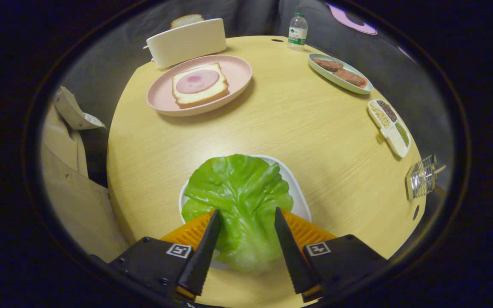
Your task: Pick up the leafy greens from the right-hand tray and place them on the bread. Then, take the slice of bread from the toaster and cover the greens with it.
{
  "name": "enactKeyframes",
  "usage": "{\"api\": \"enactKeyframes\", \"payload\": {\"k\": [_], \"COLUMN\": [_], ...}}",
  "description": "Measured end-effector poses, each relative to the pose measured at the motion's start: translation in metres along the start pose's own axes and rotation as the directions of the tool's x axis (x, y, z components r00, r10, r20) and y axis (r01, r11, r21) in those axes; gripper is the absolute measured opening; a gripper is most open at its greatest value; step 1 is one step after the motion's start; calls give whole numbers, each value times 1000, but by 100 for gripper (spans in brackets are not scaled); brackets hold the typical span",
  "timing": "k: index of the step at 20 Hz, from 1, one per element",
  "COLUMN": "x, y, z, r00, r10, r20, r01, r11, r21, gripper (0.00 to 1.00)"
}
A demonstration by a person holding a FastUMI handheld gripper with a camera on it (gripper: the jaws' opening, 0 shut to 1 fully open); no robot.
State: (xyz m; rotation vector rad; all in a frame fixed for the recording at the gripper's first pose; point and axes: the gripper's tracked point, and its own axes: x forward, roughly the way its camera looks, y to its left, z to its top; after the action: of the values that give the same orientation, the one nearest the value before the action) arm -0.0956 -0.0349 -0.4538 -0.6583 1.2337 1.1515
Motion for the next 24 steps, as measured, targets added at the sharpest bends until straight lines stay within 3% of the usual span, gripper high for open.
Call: {"api": "enactKeyframes", "payload": {"k": [4, 5, 9, 14, 24], "x": [0, 0, -4, -25, -60], "y": [3, 5, 16, 21, 38], "z": [1, 2, 2, 19, 63], "r00": [1000, 1000, 999, 999, 999], "r10": [-4, 10, 34, 22, -14], "r20": [1, 6, 5, 42, 53], "r01": [4, -10, -34, -25, 12], "r11": [1000, 1000, 999, 997, 999], "r21": [20, 20, 30, 67, 32], "gripper": [31, 31, 8, 8, 8]}}
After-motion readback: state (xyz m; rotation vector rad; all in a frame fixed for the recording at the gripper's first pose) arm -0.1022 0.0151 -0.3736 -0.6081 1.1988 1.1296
